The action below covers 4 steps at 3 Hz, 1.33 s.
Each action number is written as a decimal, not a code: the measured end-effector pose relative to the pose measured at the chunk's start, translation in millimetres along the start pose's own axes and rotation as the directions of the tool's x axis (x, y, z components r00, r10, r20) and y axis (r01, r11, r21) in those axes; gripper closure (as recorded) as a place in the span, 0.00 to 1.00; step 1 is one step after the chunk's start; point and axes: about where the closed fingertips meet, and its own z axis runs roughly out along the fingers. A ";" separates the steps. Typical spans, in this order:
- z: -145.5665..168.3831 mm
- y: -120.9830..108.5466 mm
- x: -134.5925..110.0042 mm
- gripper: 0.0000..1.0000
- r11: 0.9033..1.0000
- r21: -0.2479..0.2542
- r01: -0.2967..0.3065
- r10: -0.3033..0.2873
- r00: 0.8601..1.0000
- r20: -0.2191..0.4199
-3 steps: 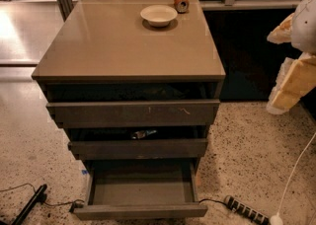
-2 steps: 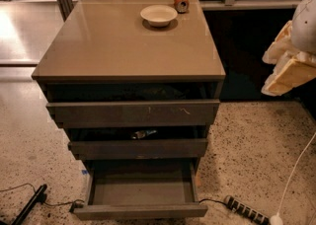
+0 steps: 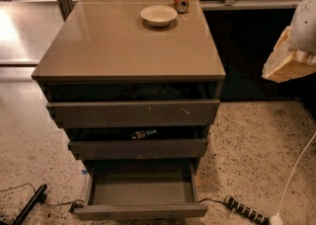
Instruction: Close bottom drawer
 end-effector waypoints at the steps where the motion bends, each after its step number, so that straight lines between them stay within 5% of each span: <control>1: 0.0 0.0 0.0 1.00 1.000 0.000 0.000 0.000 1.000 0.000; 4: 110.0 55.1 35.6 1.00 0.986 -0.136 -0.091 0.093 0.996 0.006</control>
Offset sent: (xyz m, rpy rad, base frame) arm -0.0066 -0.0048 -0.0670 0.0538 0.0744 -0.0493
